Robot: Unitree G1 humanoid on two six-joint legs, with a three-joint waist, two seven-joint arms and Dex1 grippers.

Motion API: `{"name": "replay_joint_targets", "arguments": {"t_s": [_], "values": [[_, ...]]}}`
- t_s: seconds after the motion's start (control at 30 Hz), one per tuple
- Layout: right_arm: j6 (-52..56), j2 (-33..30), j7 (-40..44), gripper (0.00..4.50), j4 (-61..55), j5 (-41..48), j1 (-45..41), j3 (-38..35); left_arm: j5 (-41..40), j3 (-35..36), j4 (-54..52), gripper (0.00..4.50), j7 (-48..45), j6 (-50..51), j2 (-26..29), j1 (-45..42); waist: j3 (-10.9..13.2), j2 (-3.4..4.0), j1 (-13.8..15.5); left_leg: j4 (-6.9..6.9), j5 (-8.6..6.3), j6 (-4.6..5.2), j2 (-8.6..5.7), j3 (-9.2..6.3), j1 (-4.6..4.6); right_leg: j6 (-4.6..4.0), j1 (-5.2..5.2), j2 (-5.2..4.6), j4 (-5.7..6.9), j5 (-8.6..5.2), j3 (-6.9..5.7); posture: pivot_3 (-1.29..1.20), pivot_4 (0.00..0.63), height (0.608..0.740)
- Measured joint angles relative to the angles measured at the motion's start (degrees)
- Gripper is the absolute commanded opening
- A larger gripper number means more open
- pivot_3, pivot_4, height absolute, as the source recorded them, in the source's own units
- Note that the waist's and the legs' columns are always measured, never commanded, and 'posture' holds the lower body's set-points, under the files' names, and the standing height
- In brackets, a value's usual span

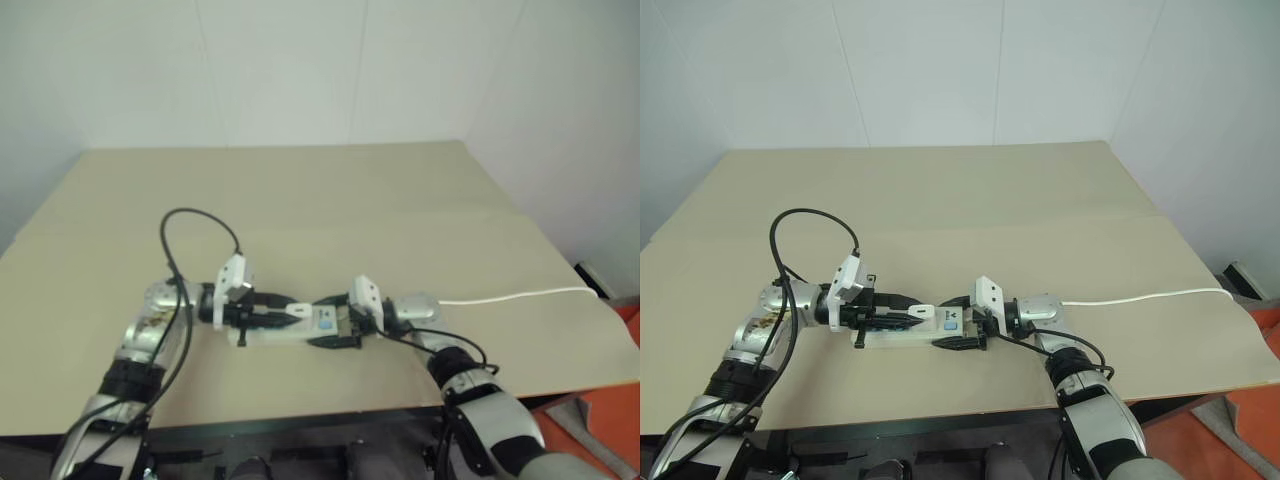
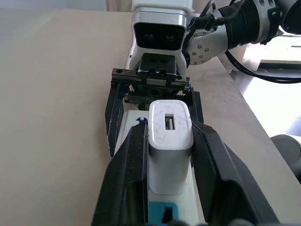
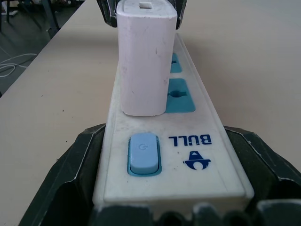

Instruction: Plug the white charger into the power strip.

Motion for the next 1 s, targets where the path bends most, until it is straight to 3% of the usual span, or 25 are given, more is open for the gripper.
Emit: {"name": "replay_joint_targets", "arguments": {"t_s": [0.67, 1.0], "values": [[0.11, -0.37, -0.16, 3.41, -0.03, 0.02, 0.29, 0.04, 0.00, -1.00, 3.05, 0.97, -0.71, -2.40, -0.66, -0.96, -0.23, 0.11, 0.44, 0.00, 0.00, 0.00, 0.00, 0.01, 0.04, -0.01, 0.04, 0.00, -0.01, -0.02, 0.01, 0.00, 0.150, 0.740], [0.13, -0.40, -0.19, 3.41, -0.34, 0.10, 0.39, 0.04, 2.50, -2.10, 5.50, 4.32, 1.33, -0.78, -0.97, -0.48, -0.30, 0.16, 0.50, -0.03, 0.00, 0.00, 0.02, 0.02, -0.05, -0.04, -0.05, 0.01, -0.07, -0.04, 0.01, 0.00, 0.150, 0.740]]}}
